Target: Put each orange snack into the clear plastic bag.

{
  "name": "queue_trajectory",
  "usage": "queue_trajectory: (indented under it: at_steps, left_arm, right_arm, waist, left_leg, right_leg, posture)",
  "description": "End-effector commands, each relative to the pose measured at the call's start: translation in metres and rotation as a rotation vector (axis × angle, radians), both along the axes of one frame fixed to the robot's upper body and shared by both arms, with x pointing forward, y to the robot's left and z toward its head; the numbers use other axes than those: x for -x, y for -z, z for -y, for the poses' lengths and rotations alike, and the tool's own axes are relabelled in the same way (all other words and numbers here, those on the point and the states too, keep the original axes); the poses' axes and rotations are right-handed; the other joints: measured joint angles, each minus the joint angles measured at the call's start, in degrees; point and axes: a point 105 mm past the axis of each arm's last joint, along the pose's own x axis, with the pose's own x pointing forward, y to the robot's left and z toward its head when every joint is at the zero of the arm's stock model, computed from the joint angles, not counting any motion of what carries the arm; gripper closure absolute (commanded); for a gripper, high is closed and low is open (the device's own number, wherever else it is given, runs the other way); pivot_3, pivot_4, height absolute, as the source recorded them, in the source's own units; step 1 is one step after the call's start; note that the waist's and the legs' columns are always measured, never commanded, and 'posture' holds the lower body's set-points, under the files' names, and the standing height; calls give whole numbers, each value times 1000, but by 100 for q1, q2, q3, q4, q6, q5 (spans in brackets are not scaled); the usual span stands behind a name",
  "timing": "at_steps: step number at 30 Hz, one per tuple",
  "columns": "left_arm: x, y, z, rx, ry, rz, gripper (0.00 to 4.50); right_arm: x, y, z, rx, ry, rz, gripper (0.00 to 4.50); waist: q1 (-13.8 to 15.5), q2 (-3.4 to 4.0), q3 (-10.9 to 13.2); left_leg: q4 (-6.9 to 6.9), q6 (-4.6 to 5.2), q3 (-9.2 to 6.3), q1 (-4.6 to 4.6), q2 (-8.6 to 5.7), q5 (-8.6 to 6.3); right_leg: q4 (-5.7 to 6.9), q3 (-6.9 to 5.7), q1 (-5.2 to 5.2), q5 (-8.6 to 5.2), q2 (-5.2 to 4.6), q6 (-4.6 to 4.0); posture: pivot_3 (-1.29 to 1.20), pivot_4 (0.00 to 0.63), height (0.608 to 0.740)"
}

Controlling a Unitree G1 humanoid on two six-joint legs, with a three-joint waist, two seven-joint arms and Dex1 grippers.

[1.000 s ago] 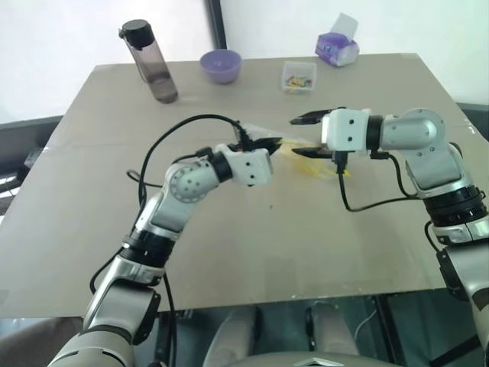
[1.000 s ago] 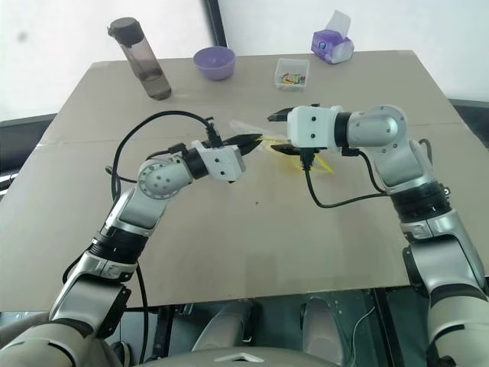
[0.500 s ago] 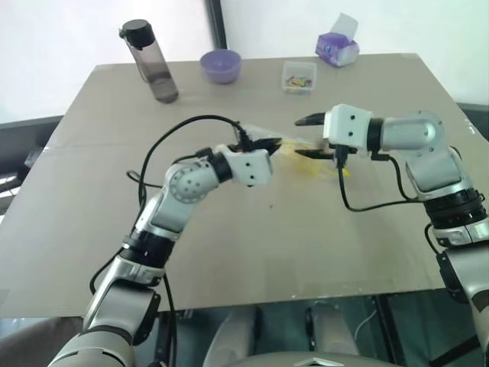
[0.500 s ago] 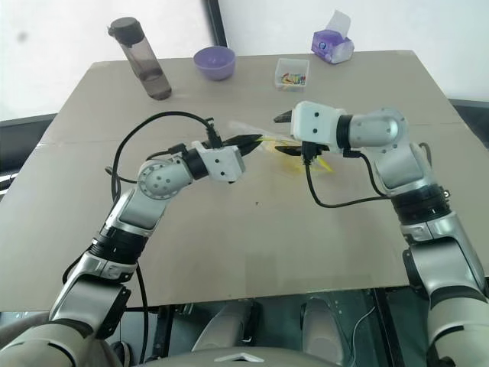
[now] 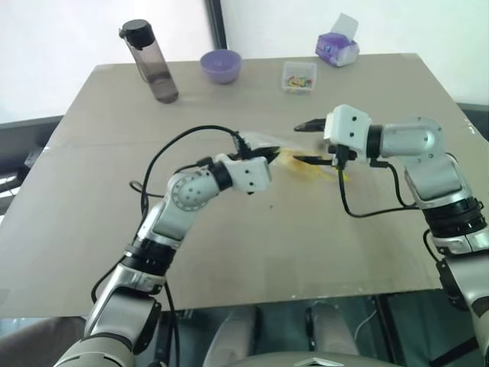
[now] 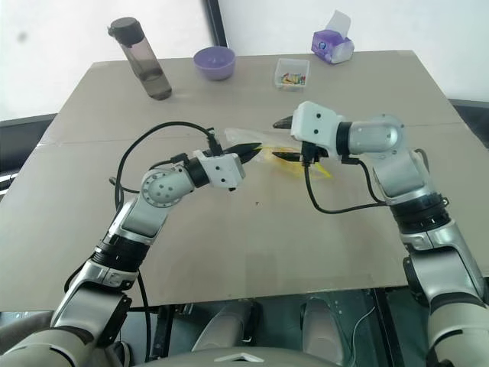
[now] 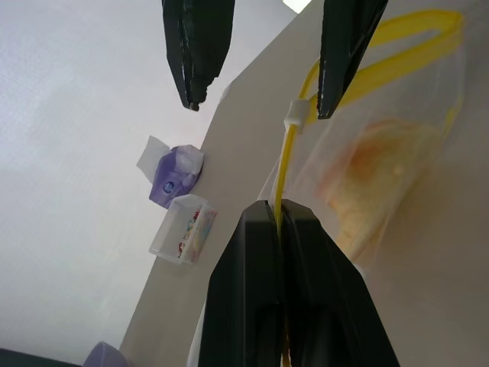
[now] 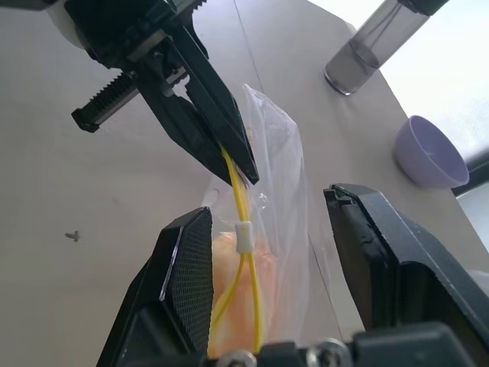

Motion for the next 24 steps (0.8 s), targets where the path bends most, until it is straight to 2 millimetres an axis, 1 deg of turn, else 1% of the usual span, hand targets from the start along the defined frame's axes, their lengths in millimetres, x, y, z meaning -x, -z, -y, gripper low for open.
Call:
queue_trajectory:
  at_steps: [1, 2, 4, 11, 16, 24]
  left_arm:
    - [2, -14, -1, 65, -1, 25, 4500]
    - [2, -14, -1, 65, 0, 24, 4500]
    - [3, -14, -1, 62, 0, 23, 4500]
    - [3, -13, 0, 66, 1, 20, 4500]
    - [3, -14, 1, 66, 4, 20, 4500]
    - [3, -15, 2, 64, 7, 25, 4500]
  right_arm:
    - [4, -10, 2, -27, 1, 26, 2470]
    - [3, -9, 2, -26, 3, 25, 2702]
    - [3, -9, 3, -24, 9, 27, 3550]
    - [0, -7, 5, -22, 24, 25, 3550]
    - [-1, -2, 7, -26, 37, -4, 3550]
    - [-2, 1, 6, -28, 39, -7, 3550]
  waist:
    - [1, 0, 0]
    - [1, 0, 0]
    - [0, 0, 0]
    - [1, 0, 0]
    - [1, 0, 0]
    - [0, 0, 0]
  left_leg:
    - [0, 0, 0, 0, 0, 0]
    - [0, 0, 0, 0, 0, 0]
    - [0, 0, -1, 0, 0, 0]
    - [0, 0, 0, 0, 0, 0]
    - [0, 0, 0, 0, 0, 0]
    - [0, 0, 0, 0, 0, 0]
  right_leg:
    - [0, 0, 0, 0, 0, 0]
    - [0, 0, 0, 0, 0, 0]
    - [0, -1, 0, 0, 0, 0]
    - [0, 0, 0, 0, 0, 0]
    - [0, 0, 0, 0, 0, 0]
    - [0, 0, 0, 0, 0, 0]
  posture:
    - [0, 150, 740]
    - [0, 150, 740]
    - [0, 150, 740]
    - [0, 150, 740]
    - [0, 150, 740]
    - [0, 150, 740]
